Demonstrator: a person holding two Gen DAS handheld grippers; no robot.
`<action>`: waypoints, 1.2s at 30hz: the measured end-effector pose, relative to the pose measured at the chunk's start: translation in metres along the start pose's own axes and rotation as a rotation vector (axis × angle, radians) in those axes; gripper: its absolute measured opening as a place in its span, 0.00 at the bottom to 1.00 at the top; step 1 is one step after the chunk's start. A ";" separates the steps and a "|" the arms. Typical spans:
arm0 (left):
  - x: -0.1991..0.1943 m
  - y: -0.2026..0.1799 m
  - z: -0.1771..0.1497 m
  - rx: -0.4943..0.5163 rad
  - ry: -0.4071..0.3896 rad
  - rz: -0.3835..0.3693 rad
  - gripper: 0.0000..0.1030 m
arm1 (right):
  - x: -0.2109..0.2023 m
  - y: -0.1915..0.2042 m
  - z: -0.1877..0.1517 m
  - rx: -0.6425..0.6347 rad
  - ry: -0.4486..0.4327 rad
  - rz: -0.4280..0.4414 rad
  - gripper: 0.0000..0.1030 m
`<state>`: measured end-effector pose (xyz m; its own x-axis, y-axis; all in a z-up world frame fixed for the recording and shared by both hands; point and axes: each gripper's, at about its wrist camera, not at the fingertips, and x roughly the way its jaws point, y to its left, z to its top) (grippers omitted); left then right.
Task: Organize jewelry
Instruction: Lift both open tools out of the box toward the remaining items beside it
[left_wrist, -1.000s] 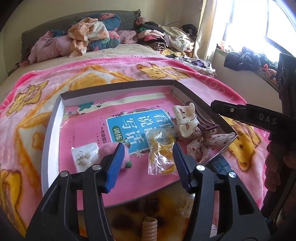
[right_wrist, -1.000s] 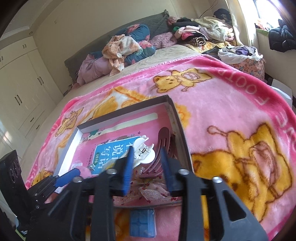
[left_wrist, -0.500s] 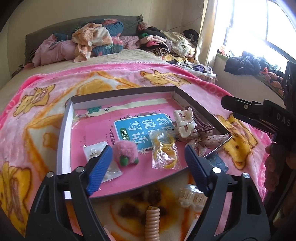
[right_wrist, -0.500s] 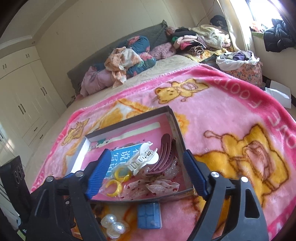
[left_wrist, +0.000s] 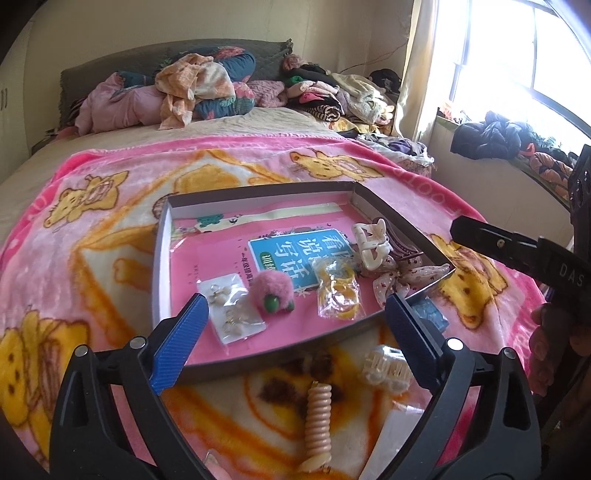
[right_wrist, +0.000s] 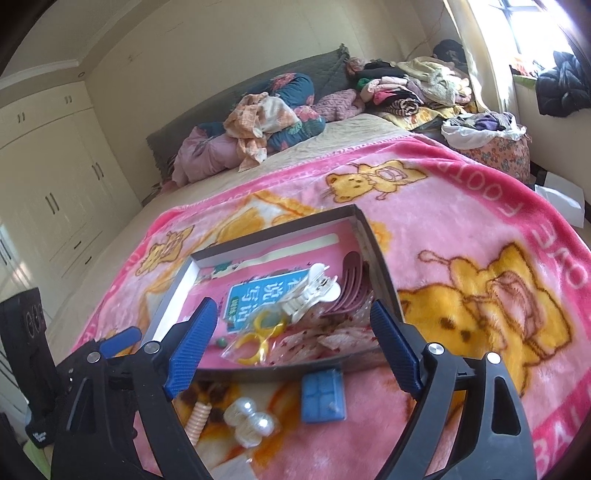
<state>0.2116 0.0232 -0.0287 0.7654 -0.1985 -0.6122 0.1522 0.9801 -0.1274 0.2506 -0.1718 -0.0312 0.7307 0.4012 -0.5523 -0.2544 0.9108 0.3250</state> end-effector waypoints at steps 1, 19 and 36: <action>-0.003 0.001 -0.001 0.002 -0.003 0.003 0.85 | -0.003 0.003 -0.001 -0.008 -0.001 0.000 0.80; -0.029 0.005 -0.017 0.009 -0.024 0.004 0.85 | -0.034 0.024 -0.023 -0.049 0.018 0.001 0.80; -0.040 0.006 -0.027 0.013 -0.027 0.008 0.85 | -0.044 0.038 -0.047 -0.092 0.082 -0.012 0.80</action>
<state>0.1649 0.0369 -0.0255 0.7829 -0.1911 -0.5920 0.1542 0.9816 -0.1128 0.1788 -0.1500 -0.0299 0.6811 0.3931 -0.6177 -0.3054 0.9193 0.2483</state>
